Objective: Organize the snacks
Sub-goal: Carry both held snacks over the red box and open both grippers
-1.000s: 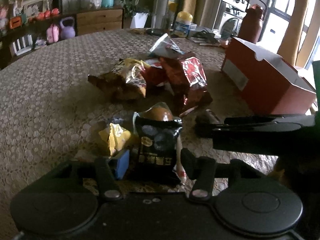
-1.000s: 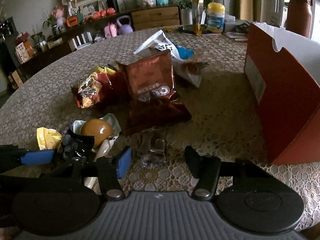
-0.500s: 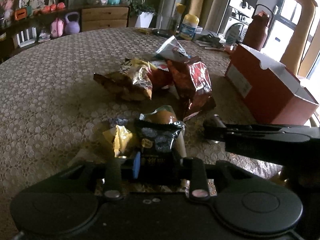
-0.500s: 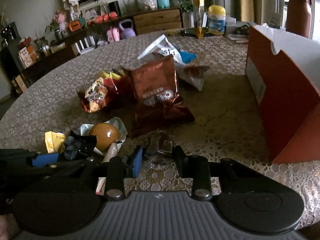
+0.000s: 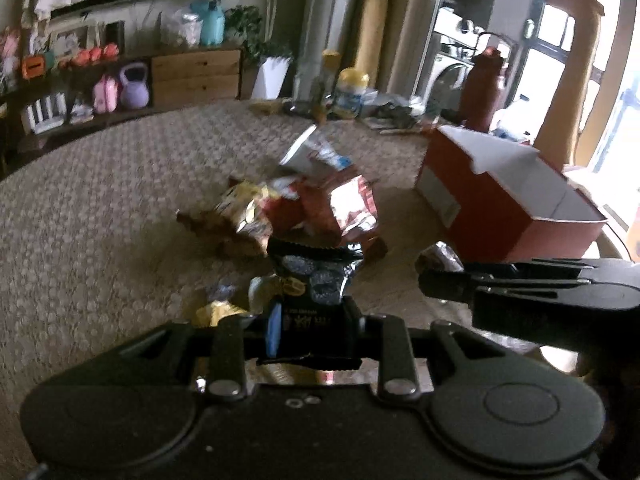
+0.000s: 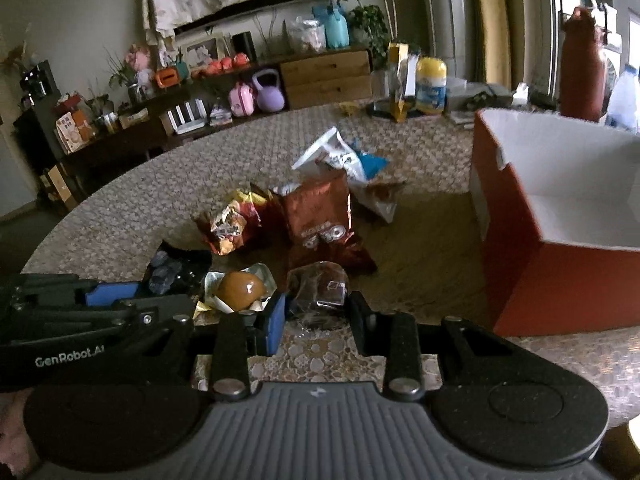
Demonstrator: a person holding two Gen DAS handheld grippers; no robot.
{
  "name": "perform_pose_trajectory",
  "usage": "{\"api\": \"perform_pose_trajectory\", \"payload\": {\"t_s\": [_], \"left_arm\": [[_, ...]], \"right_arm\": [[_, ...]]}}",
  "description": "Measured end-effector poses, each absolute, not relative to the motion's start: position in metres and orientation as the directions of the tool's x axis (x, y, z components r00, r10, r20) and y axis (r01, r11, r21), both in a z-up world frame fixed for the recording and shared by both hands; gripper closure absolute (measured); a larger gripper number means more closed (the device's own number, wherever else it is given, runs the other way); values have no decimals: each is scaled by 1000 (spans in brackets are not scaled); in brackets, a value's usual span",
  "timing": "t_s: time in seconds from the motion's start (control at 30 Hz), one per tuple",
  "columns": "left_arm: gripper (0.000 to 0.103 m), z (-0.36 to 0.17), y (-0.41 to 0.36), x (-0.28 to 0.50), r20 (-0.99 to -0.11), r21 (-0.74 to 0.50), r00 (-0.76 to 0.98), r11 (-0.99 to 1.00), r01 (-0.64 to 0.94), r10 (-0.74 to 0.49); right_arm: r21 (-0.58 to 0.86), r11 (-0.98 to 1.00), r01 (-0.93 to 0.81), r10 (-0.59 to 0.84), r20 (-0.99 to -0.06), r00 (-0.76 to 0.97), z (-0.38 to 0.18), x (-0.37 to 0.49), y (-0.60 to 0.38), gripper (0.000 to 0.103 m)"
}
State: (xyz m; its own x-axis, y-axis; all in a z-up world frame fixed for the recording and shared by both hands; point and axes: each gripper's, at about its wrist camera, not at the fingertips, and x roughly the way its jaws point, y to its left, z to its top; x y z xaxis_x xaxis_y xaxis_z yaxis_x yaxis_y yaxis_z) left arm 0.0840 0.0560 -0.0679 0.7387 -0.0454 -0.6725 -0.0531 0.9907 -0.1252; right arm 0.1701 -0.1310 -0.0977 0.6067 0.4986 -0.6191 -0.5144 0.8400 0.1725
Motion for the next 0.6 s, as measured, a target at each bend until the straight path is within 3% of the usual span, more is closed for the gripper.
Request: {"api": "perform_pose_trajectory", "payload": {"t_s": [0.6], "left_arm": [[76, 0, -25, 104, -575, -79, 799, 984, 160, -176]], "right_arm": [[105, 872, -478, 461, -502, 731, -28, 147, -203, 70]]}}
